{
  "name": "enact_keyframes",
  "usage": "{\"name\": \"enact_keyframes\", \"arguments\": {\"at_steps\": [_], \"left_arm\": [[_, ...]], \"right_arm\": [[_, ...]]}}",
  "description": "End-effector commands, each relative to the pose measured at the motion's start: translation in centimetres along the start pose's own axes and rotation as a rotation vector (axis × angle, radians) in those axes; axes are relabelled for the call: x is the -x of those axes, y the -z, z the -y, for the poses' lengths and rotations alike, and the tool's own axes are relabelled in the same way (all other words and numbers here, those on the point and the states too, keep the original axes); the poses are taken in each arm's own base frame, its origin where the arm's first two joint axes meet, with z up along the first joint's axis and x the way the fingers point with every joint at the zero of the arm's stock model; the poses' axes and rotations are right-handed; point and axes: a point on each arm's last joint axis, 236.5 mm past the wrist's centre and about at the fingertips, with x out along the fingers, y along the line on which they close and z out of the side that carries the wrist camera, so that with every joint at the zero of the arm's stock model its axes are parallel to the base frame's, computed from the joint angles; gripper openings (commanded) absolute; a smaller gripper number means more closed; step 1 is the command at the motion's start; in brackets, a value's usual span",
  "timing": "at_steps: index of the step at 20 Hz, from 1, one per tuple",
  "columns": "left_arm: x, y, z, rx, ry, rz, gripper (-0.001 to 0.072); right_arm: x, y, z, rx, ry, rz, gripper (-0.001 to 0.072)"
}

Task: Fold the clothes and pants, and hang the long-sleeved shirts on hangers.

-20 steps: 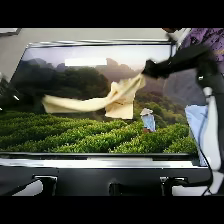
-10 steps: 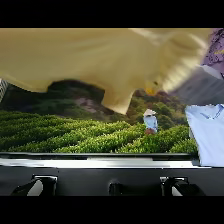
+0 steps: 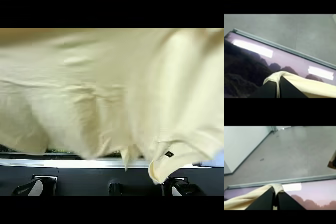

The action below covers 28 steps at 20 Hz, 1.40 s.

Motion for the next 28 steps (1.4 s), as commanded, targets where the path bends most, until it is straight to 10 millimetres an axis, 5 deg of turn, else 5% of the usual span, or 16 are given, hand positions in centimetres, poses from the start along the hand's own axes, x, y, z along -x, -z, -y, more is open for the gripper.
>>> {"name": "enact_keyframes", "arguments": {"at_steps": [1, 4, 7, 10, 13, 17, 20, 22, 24, 26, 28], "left_arm": [[-8.3, 4.3, -3.1, -0.02, -0.031, -0.205, 0.0012], [-18.9, 11.7, -6.3, -0.026, -0.043, -0.451, 0.0012], [-28.9, 20.6, -9.0, -0.005, -0.052, -0.633, 0.0012], [-35.4, 29.1, -11.0, 0.013, -0.074, -0.749, 0.0012], [-38.1, 35.5, -11.7, 0.019, -0.082, -0.844, 0.0012], [-38.4, 38.7, -11.2, 0.02, -0.079, -0.911, 0.0067], [-36.7, 36.4, -11.3, 0.046, -0.089, -0.938, 0.0549], [-34.1, 33.2, -12.5, 0.036, -0.091, -0.949, 0.0551], [-30.8, 30.0, -14.5, 0.052, -0.121, -0.952, 0.0551], [-27.4, 27.8, -17.0, 0.13, -0.169, -0.923, 0.0551], [-23.5, 27.6, -19.3, 0.218, -0.214, -0.902, 0.0549]], "right_arm": [[-11.5, 7.5, 4.6, -0.051, 0.081, -0.216, 0.0031], [-21.7, 19.7, 8.2, -0.151, 0.097, -0.489, 0.0032], [-28.4, 32.9, 11.5, -0.241, 0.1, -0.717, 0.0032], [-31.4, 43.0, 14.2, -0.34, 0.129, -0.849, 0.0032], [-32.2, 49.5, 15.2, -0.43, 0.14, -0.942, 0.0032], [-31.3, 52.3, 15.5, -0.451, 0.149, -1.022, 0.0079], [-28.7, 51.0, 14.6, -0.361, 0.08, -1.109, 0.0263], [-25.3, 49.0, 14.6, -0.223, -0.018, -1.21, 0.0368], [-20.6, 47.3, 15.5, -0.143, -0.098, -1.34, 0.0369], [-18.1, 45.5, 17.5, -0.25, -0.071, -1.329, 0.0369], [-14.3, 46.0, 19.3, -0.352, -0.03, -1.339, 0.0375]]}}
